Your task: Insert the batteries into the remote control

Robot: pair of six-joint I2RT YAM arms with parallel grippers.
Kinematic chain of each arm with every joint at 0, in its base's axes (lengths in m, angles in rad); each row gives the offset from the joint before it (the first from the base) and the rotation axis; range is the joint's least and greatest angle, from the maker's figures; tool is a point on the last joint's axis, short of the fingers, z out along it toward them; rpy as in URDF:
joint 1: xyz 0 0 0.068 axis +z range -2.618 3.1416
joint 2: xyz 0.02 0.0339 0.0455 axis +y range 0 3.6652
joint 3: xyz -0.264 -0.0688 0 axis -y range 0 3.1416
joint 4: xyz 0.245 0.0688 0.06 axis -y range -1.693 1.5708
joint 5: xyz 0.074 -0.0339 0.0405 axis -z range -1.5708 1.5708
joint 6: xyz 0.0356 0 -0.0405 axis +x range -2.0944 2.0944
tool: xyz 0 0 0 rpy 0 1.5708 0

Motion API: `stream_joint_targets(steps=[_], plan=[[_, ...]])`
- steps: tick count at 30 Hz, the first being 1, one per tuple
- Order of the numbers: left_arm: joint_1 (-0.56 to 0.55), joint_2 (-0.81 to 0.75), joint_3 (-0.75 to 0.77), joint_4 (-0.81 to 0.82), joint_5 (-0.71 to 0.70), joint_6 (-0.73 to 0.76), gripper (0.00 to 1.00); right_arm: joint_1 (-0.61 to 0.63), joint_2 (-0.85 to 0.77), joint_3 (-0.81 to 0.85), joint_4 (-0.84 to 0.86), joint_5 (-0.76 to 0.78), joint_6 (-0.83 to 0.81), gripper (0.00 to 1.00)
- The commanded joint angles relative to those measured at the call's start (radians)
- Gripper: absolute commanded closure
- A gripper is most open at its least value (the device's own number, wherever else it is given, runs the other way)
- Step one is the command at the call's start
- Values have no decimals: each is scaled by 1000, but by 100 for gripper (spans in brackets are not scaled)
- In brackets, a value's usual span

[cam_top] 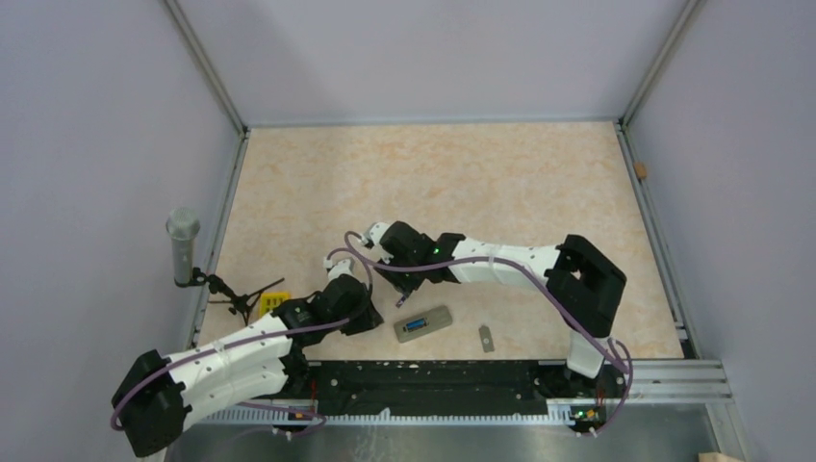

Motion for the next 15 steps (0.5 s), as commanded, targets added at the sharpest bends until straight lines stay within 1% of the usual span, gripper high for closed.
stream_joint_targets(steps=[1,5,9,10,15], plan=[[3,-26,-13,35,12,23,62,-43,60,106,-1,-62,-51,65],[3,-46,-18,31,13,22,62,-49,111,146,-22,-70,-83,84],[3,-66,-22,28,14,17,62,-48,140,159,-30,-72,-84,99],[3,-68,-24,28,15,16,62,-48,145,157,-29,-72,-84,100],[3,-71,-24,31,16,13,62,-48,159,132,-27,-98,-84,100]])
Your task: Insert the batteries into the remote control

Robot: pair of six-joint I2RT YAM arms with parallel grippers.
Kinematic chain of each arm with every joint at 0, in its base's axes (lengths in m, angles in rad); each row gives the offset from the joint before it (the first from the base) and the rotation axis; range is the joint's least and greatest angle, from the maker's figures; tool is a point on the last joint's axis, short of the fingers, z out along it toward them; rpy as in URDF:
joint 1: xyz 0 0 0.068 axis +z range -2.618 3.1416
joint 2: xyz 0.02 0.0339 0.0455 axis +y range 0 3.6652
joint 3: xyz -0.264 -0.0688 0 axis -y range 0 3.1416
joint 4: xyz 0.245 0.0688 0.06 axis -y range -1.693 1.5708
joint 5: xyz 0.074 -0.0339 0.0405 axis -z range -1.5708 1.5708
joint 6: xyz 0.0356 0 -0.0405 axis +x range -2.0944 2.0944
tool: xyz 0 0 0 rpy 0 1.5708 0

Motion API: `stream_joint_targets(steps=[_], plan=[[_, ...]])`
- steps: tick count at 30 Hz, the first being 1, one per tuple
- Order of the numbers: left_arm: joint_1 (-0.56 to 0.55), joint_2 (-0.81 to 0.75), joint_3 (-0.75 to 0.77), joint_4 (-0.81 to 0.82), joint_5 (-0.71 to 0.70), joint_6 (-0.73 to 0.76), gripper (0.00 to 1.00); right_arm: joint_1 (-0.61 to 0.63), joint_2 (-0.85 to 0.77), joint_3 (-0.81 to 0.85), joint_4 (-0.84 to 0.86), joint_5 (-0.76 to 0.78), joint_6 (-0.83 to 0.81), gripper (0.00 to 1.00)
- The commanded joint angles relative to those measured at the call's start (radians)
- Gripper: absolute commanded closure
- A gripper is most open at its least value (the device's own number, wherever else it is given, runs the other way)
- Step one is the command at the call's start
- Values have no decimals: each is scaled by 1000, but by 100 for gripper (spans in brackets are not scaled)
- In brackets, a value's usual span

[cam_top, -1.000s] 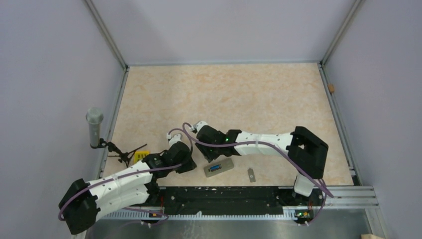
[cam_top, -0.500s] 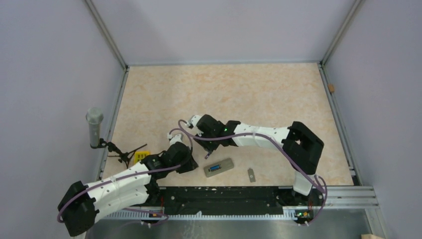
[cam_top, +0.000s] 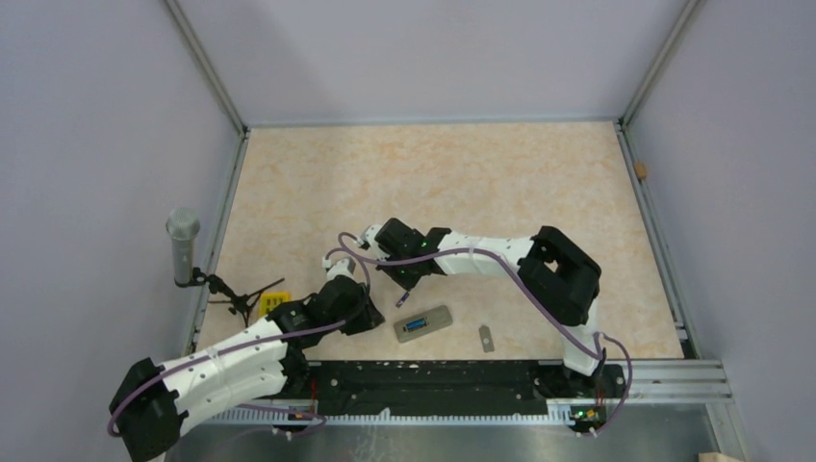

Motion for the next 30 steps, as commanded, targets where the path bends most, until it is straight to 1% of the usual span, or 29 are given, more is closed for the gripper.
stream_joint_targets(steps=[1,15,21,24,30], plan=[[3,-11,-13,27,3,5,62,2,5,11,8,-30,-14,100],[3,24,-26,86,32,-8,62,3,-51,-126,29,-94,27,100],[3,41,-11,85,31,-2,62,4,-99,-150,33,-87,53,100],[3,44,-8,82,27,-1,62,8,-137,-148,34,-57,61,100],[4,44,-3,74,20,-2,62,8,-215,-148,33,-23,65,90]])
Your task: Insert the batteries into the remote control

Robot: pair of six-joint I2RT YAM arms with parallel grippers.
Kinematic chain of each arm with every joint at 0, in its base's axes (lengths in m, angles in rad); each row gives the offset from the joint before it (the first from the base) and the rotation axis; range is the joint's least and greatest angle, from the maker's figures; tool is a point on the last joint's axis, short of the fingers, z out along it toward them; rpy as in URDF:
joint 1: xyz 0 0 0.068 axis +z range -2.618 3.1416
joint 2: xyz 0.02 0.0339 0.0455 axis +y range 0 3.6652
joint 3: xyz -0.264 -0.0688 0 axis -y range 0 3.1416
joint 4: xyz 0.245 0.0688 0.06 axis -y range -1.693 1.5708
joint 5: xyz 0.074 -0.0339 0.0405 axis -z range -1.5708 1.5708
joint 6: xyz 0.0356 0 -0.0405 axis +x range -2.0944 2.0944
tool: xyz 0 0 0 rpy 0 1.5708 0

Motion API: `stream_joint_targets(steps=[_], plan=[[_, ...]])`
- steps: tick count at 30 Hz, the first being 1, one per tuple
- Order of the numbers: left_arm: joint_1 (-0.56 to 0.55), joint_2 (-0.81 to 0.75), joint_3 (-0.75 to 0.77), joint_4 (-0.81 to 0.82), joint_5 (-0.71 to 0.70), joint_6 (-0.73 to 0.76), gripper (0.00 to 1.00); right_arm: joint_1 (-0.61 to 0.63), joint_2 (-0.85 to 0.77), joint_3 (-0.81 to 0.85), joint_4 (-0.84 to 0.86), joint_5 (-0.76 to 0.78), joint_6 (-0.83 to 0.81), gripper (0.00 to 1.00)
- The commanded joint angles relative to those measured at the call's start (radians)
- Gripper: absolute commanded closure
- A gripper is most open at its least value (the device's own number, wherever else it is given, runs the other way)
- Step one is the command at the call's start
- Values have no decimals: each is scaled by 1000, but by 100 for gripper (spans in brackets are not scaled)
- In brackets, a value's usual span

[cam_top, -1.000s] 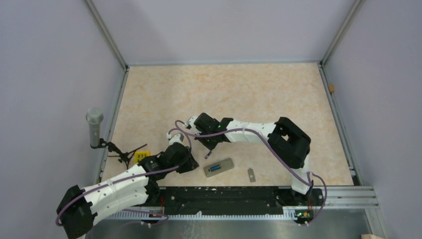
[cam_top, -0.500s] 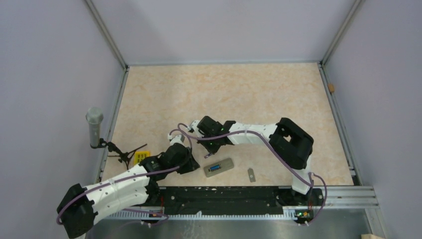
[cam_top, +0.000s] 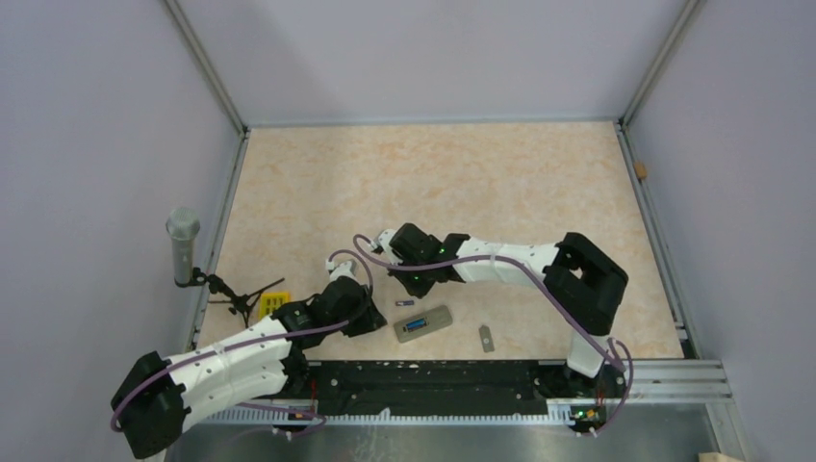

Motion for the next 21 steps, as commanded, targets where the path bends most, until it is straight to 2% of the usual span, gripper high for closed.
stream_joint_targets(steps=[1,6,11,17,21], plan=[[3,3,22,22,-11,6,62,7,-112,2,11,29,9,88],[3,3,22,18,-18,6,60,11,-121,2,2,-51,-51,68],[3,-9,21,12,-26,0,45,11,-98,14,4,-83,-125,55],[3,-40,25,-17,-41,-1,38,12,-56,10,44,-149,-162,53],[4,-67,22,-40,-54,-4,37,12,-32,2,66,-168,-163,53]])
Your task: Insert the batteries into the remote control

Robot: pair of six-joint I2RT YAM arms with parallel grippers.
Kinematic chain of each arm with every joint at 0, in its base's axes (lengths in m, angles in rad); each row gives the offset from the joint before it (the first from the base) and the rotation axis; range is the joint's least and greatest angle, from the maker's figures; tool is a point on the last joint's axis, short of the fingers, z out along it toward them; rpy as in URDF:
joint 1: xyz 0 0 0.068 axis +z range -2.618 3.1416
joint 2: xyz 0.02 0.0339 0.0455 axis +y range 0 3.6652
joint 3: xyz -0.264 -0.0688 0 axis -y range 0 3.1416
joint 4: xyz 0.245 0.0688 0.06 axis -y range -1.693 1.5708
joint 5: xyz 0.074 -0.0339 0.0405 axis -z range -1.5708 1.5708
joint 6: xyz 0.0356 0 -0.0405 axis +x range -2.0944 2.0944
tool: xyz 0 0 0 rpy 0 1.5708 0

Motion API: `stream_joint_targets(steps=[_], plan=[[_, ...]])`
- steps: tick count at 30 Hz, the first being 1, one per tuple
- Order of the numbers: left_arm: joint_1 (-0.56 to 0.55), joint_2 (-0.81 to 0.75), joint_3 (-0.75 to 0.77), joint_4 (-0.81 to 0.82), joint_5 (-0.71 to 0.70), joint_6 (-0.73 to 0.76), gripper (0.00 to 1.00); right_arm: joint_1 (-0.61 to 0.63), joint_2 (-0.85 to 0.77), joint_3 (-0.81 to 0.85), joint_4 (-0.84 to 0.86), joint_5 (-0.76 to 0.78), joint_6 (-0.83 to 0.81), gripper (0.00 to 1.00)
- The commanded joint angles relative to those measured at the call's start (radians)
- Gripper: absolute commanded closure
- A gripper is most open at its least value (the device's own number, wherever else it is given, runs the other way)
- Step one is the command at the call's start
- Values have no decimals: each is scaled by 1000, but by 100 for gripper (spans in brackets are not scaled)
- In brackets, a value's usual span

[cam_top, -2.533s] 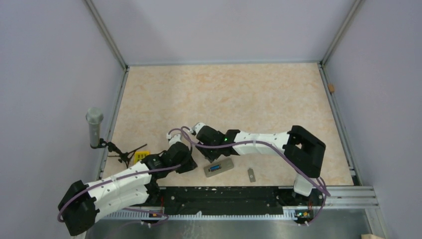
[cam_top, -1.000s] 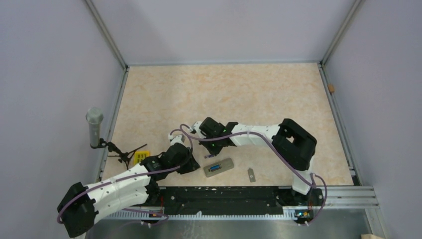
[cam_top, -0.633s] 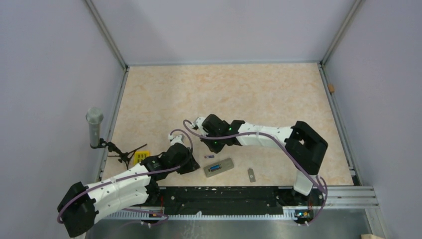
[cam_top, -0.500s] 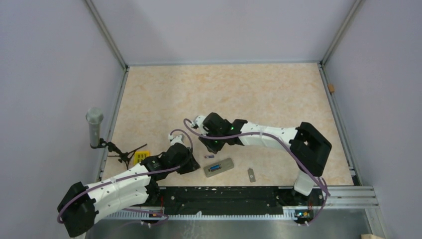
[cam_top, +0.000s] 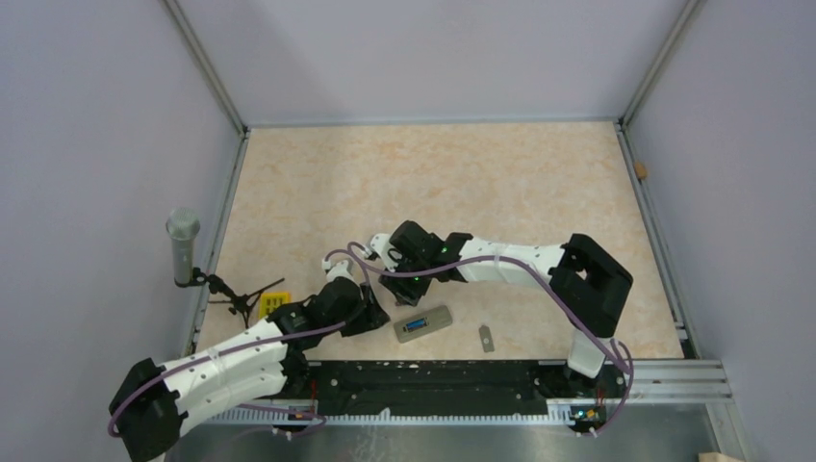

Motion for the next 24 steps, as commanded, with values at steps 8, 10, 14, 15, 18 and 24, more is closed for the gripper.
stream_joint_targets(steps=[8,10,14,15,18,24], plan=[[3,-55,18,-32,-49,-3,37,25,59,-29,65,-5,-37,55],[4,-53,18,-31,-50,-3,37,30,69,-32,66,9,-38,56],[3,-48,18,-28,-47,-3,37,38,88,-33,57,40,-40,57],[3,-48,18,-27,-47,-3,36,41,92,-31,55,47,-41,58],[3,-45,18,-24,-45,-3,37,50,100,-35,48,71,-44,60],[3,-44,17,-24,-47,-4,36,77,111,-48,36,125,-45,67]])
